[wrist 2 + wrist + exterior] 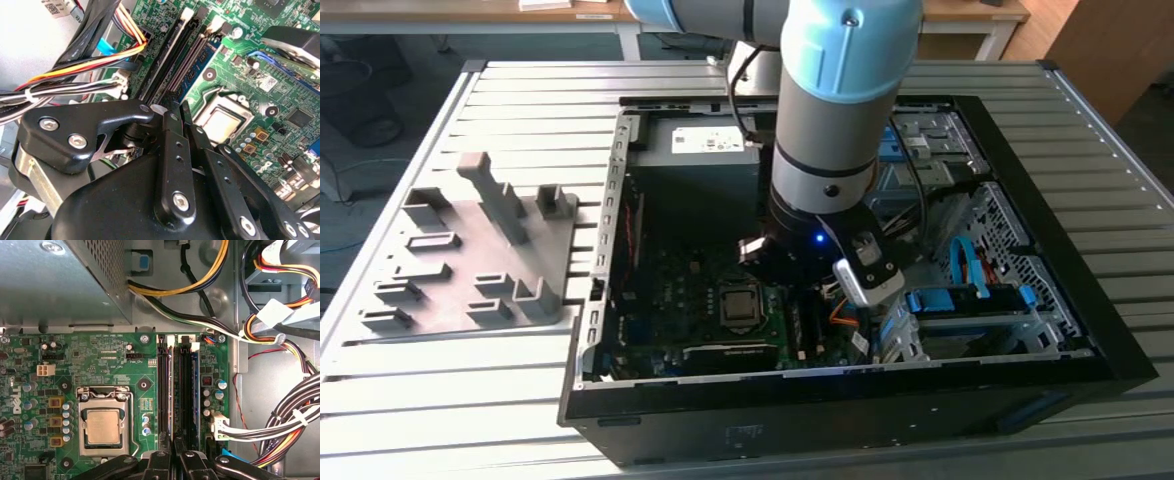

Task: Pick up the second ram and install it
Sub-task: 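Insert the second ram into the second slot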

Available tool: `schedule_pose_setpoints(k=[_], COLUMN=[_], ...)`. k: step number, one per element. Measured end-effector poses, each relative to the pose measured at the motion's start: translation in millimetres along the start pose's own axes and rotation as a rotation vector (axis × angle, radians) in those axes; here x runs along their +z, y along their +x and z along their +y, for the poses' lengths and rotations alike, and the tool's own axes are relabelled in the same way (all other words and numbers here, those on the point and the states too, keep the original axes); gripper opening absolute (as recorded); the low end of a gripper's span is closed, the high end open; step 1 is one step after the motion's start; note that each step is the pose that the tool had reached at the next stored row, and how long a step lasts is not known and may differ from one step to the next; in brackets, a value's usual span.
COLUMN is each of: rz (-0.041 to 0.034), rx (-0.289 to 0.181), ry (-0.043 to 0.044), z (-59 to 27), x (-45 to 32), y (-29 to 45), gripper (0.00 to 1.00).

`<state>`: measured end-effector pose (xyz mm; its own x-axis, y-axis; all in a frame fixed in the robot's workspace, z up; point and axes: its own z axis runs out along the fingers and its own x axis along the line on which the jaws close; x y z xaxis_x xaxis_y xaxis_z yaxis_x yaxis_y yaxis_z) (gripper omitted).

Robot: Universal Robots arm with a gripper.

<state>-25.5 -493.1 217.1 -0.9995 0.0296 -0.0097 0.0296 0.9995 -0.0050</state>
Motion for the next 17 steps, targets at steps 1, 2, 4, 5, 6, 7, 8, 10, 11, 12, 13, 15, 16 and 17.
schedule_pose_setpoints(k=[1, 2, 4, 5, 6, 7, 8, 10, 11, 12, 13, 15, 16, 17], rz=[0.0, 0.0, 0.0, -0.0001, -0.0001, 0.0, -0.0001, 0.0002, 0.0004, 0.0005, 0.0004, 0.0003, 0.0002, 0.0002], rx=[-0.001, -0.004, -0.013, -0.016, -0.016, -0.016, -0.016, -0.016, -0.016, -0.016, -0.016, -0.016, -0.016, -0.016], ry=[0.0, 0.0, -0.0001, -0.0001, -0.0001, -0.0001, -0.0003, 0.0002, 0.0005, 0.0007, 0.0006, 0.0001, -0.0001, -0.0001], z=[-0.3, -0.6, -0.6, -0.6, -0.7, -0.7, -0.7, -0.7, -0.8, -0.8, -0.8, -0.7, -0.7, -0.7], x=[0.0, 0.0, 0.0, 0.0, 0.0, 0.1, 0.4, 1.2, 1.6, 1.8, 1.9, 2.3, 2.3, 2.3], y=[0.0, 0.0, 0.0, -0.2, -0.6, -0.7, -0.7, -0.8, -0.8, -0.8, -0.8, -0.8, -0.8, -0.8], gripper=[0.14, 0.14, 0.14, 0.14, 0.14, 0.14, 0.14, 0.14, 0.14, 0.14, 0.14, 0.14, 0.14, 0.14])
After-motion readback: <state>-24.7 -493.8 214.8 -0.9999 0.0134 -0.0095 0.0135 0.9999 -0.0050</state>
